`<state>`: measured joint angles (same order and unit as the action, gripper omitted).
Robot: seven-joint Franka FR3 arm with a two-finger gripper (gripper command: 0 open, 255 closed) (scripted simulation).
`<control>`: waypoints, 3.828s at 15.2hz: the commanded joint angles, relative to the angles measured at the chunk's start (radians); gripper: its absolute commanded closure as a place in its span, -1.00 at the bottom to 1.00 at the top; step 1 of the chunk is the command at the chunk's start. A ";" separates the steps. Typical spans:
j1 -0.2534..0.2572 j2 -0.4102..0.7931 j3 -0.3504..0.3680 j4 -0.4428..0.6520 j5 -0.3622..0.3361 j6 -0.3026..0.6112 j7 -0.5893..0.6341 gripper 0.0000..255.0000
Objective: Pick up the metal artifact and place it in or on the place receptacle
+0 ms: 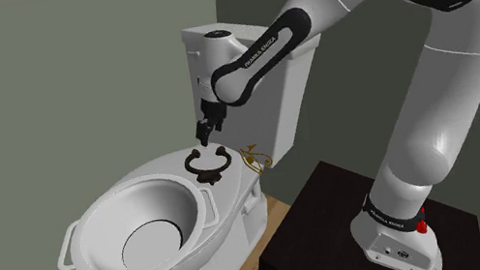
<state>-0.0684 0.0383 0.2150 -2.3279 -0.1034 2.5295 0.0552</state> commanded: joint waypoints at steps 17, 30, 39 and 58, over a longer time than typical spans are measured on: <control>0.092 0.570 -0.103 0.358 -0.232 0.163 0.166 -1.00; 0.099 0.616 -0.115 0.380 -0.242 0.187 0.173 1.00; 0.096 0.604 -0.111 0.376 -0.239 0.179 0.170 1.00; 0.052 0.401 -0.049 0.347 -0.167 0.006 0.103 1.00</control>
<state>-0.0160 0.4508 0.1632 -1.9790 -0.2739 2.5452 0.1597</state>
